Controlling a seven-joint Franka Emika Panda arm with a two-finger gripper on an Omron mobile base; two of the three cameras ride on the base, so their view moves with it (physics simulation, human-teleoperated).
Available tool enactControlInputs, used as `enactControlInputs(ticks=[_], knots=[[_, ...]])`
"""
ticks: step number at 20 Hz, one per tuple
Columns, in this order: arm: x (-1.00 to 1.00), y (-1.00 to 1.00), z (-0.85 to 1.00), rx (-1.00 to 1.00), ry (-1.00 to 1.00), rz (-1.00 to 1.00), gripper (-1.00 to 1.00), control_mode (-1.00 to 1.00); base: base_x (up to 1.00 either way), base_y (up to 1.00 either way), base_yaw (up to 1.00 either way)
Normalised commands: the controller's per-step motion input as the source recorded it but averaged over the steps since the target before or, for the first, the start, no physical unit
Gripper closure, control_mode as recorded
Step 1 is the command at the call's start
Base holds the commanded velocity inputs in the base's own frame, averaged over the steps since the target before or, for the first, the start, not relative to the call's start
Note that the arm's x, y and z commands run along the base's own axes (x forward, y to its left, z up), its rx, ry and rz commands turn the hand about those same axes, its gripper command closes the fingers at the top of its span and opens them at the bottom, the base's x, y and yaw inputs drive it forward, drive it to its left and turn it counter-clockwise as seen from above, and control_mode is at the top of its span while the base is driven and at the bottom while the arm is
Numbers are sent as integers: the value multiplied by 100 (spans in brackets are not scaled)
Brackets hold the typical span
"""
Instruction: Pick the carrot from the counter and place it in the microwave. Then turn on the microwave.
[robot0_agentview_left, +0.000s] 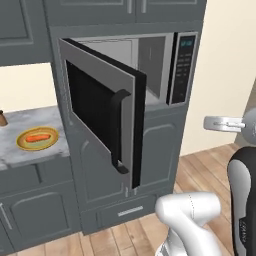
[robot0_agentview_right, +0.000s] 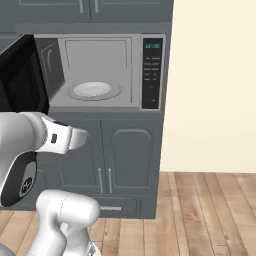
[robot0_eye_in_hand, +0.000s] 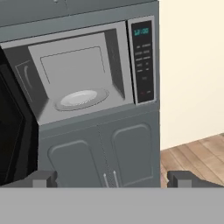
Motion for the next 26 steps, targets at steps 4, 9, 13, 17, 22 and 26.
enactControlInputs(ticks=[4, 9, 13, 17, 22, 26], knots=[[0, 0, 0, 0, 0, 0, -100, 100, -4, 43, -25], [0, 0, 0, 0, 0, 0, -100, 100, -27, 15, -28], [0, 0, 0, 0, 0, 0, -100, 100, -43, 2, -29], [0, 0, 0, 0, 0, 0, -100, 100, -40, 10, -29], [0, 0, 0, 0, 0, 0, -100, 100, -34, 24, -28], [0, 0, 0, 0, 0, 0, -100, 100, -20, 41, -24]])
